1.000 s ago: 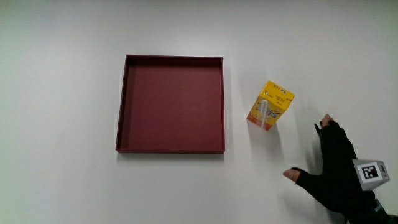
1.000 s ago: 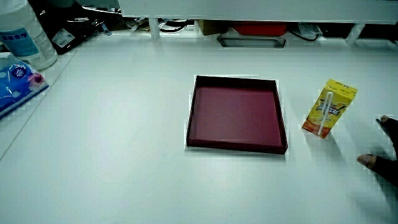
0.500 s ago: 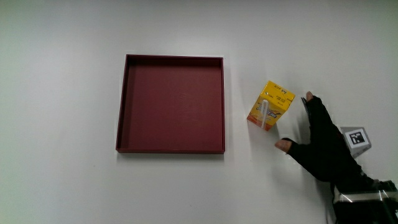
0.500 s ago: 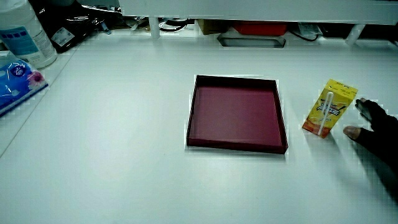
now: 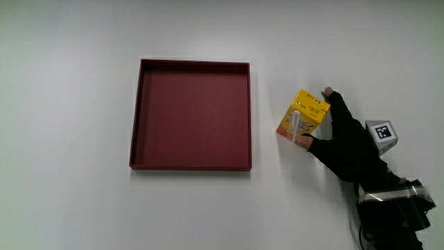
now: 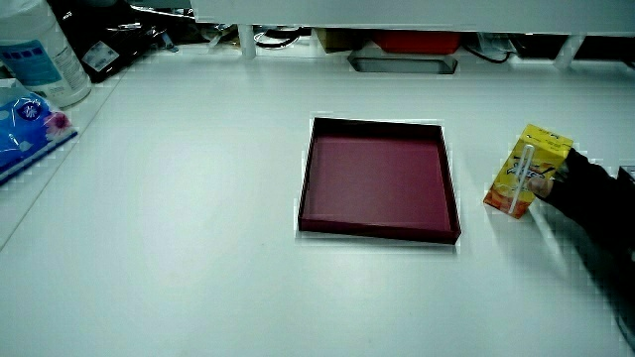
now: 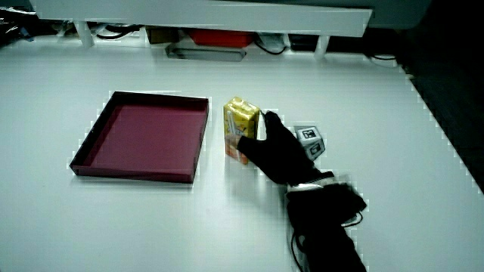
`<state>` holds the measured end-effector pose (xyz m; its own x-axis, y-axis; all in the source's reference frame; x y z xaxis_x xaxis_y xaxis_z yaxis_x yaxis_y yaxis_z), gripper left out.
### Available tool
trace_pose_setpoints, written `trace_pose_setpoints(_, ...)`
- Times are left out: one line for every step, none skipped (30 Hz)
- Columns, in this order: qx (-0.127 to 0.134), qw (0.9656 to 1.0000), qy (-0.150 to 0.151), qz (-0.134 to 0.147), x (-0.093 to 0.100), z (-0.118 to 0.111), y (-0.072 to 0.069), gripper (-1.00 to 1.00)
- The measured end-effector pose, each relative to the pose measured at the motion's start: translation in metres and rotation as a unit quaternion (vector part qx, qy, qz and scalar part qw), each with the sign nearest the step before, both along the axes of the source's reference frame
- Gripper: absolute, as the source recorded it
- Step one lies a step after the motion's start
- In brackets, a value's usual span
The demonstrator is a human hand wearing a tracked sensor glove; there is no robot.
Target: Pick ice redtea
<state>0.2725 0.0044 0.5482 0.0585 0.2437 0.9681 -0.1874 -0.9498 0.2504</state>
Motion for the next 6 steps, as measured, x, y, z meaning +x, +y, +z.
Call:
trace_pose_setpoints(-0.001, 0.9999, 0.009, -0.004, -0.002, -0.001, -0.003, 1.00)
trace_pose_setpoints(0.002, 0.9999, 0.005, -0.009, -0.008, -0.008, -0.007, 1.00)
trace_pose_setpoints(0.006, 0.9997, 0.017, -0.017, -0.009, -0.005, -0.010, 1.00)
trace_pose_setpoints(0.005, 0.9997, 0.009, -0.024, -0.017, -0.013, -0.014, 1.00)
trace_pose_setpoints(0.004, 0.9996, 0.011, -0.027, -0.023, -0.018, -0.017, 1.00)
trace_pose_setpoints(0.007, 0.9994, 0.001, -0.032, -0.032, -0.026, -0.021, 1.00)
